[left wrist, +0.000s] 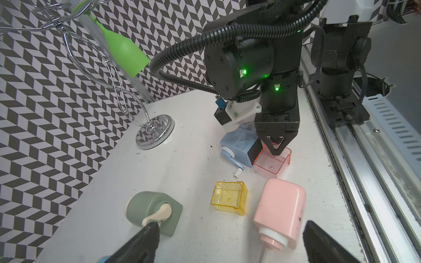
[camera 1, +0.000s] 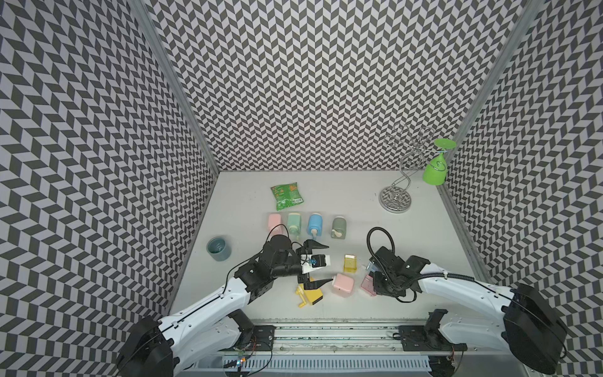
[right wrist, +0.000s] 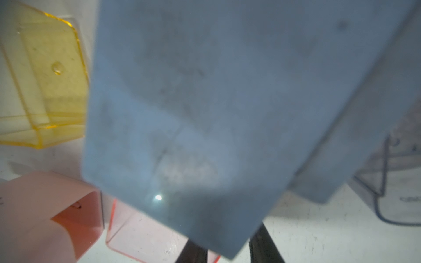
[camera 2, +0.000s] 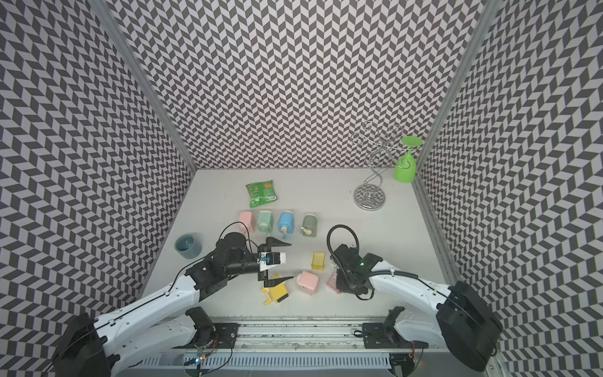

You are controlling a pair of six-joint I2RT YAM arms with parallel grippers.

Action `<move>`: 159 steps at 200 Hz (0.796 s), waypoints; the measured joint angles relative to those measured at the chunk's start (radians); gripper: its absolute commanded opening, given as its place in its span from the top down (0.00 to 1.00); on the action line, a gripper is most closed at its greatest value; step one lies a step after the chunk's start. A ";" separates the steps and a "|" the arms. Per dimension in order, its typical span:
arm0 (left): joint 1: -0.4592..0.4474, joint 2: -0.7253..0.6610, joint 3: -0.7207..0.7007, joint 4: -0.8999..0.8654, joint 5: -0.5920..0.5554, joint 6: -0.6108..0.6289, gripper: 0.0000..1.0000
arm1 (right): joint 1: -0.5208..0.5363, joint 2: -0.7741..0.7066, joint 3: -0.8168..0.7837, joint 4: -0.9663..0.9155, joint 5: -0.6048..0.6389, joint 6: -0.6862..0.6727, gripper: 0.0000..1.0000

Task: Put the tray back into the pencil sharpener
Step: Adjust the container at the center of the board.

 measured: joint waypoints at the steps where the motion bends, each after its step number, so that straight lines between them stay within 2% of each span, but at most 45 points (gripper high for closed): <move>1: -0.001 0.000 0.000 0.000 -0.001 0.000 0.00 | 0.000 0.002 0.000 0.003 -0.001 0.000 0.74; 47: -0.010 0.002 0.002 -0.002 -0.035 0.000 0.00 | 0.000 0.026 0.000 0.044 -0.018 -0.032 0.85; 78: -0.015 0.002 0.002 -0.004 -0.072 -0.002 0.00 | 0.000 0.032 0.002 0.058 -0.027 -0.050 0.88; 112: -0.025 0.007 0.011 -0.028 -0.089 -0.002 0.00 | 0.000 0.045 0.016 0.061 -0.032 -0.063 0.86; 159: -0.107 0.086 0.097 -0.129 -0.095 0.068 0.00 | 0.000 0.046 0.034 0.064 -0.034 -0.071 0.77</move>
